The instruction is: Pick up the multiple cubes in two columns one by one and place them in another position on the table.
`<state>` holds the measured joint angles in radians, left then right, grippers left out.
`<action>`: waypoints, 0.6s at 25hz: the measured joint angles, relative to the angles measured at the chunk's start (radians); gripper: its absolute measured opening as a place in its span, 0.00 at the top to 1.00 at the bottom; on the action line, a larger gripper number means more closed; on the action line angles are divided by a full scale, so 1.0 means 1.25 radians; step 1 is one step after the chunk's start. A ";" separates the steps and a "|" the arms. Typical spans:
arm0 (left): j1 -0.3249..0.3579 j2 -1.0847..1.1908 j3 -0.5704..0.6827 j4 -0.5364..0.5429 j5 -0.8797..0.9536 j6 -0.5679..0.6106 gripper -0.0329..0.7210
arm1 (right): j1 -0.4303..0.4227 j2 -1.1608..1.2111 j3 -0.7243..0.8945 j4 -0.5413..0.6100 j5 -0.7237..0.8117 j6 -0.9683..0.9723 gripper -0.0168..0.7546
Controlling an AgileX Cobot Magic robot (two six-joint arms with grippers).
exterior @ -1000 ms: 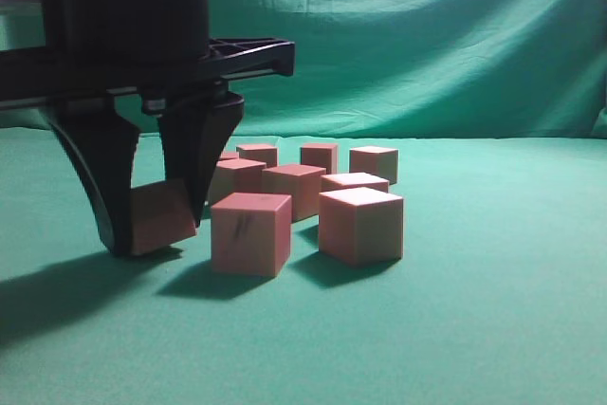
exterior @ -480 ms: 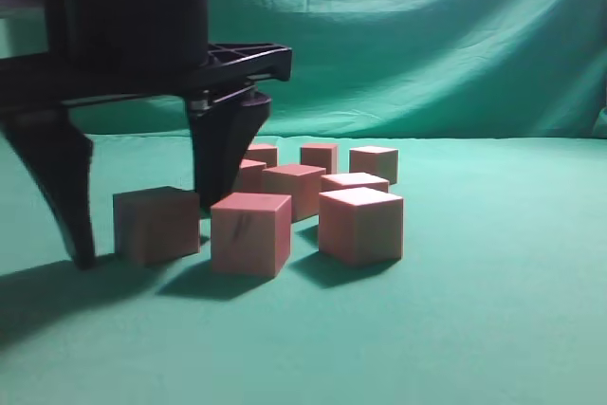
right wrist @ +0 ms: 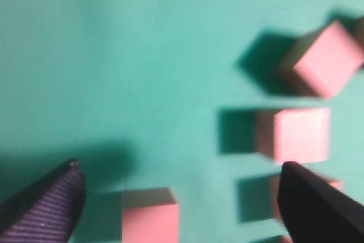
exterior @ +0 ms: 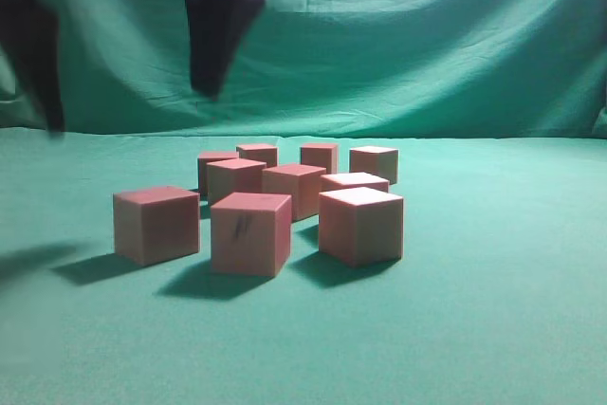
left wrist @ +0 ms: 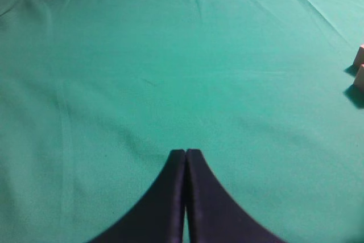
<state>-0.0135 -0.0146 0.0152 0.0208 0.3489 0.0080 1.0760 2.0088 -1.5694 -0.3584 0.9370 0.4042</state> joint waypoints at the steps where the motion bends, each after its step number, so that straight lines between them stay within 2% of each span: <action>1: 0.000 0.000 0.000 0.000 0.000 0.000 0.96 | 0.000 -0.017 -0.028 -0.008 0.018 -0.001 0.17; 2: 0.000 0.000 0.000 0.000 0.000 0.000 0.96 | 0.000 -0.031 -0.053 -0.014 0.033 -0.002 0.17; 8: 0.000 0.000 0.000 0.000 0.000 0.000 0.96 | 0.000 -0.136 -0.231 -0.033 0.130 -0.020 0.82; 9: 0.000 0.000 0.000 0.000 0.000 0.000 0.96 | 0.000 -0.156 -0.254 -0.031 0.139 -0.020 0.89; 11: 0.000 0.000 0.000 0.000 0.000 0.000 0.96 | 0.000 -0.194 -0.290 -0.019 0.154 -0.020 0.98; 15: 0.000 0.000 0.000 0.000 0.000 0.000 0.96 | 0.000 -0.285 -0.316 0.037 0.170 -0.057 0.98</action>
<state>-0.0135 -0.0146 0.0152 0.0208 0.3489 0.0080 1.0760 1.6519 -1.9648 -0.3118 1.1490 0.3325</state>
